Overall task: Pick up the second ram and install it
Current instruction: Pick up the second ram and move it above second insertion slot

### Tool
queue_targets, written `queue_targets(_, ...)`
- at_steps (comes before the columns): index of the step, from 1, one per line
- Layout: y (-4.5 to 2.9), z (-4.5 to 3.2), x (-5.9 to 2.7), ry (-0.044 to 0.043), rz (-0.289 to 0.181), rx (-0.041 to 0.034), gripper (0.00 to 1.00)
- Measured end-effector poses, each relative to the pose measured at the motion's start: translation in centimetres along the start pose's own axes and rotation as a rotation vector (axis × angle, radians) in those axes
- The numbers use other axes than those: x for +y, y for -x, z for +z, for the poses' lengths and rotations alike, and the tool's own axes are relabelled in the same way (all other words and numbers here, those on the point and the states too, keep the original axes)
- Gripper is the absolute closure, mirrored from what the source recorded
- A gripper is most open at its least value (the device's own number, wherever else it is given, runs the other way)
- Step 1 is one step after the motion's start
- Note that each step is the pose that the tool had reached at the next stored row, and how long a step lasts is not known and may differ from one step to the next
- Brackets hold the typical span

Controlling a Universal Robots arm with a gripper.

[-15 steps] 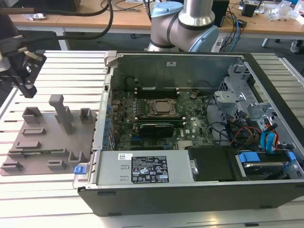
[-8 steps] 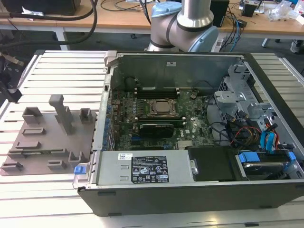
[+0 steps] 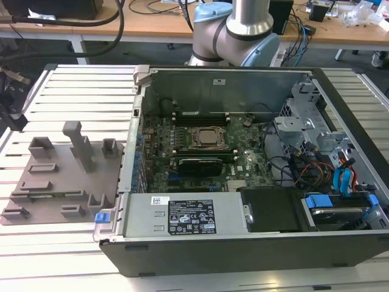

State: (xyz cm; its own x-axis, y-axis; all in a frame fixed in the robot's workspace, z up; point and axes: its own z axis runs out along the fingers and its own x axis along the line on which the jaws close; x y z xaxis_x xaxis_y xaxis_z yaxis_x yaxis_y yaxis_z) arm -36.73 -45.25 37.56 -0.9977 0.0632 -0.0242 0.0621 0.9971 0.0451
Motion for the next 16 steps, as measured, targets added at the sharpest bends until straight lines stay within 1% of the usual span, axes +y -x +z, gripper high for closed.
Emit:
queue_targets(3, 0.00, 0.01, 0.00, 0.0022, -0.088, 0.0038, 0.90)
queue_targets(5, 0.00, 0.00, 0.00, 0.0039, -0.161, 0.0072, 0.90)
queue_targets(6, 0.00, 0.01, 0.00, 0.0046, -0.188, 0.0084, 0.90)
queue_targets(8, 0.00, 0.01, 0.00, 0.0066, -0.273, 0.0122, 0.90)
queue_targets(9, 0.00, 0.01, 0.00, 0.0084, -0.345, 0.0155, 0.90)
queue_targets(12, 0.00, 0.01, 0.00, 0.0111, -0.457, 0.0205, 0.90)
queue_targets(13, 0.00, 0.00, 0.00, 0.0122, -0.504, 0.0227, 0.90)
queue_targets(14, 0.00, 0.01, 0.00, 0.0130, -0.537, 0.0241, 0.90)
queue_targets(16, 0.00, 0.00, 0.00, 0.0142, -0.586, 0.0263, 0.90)
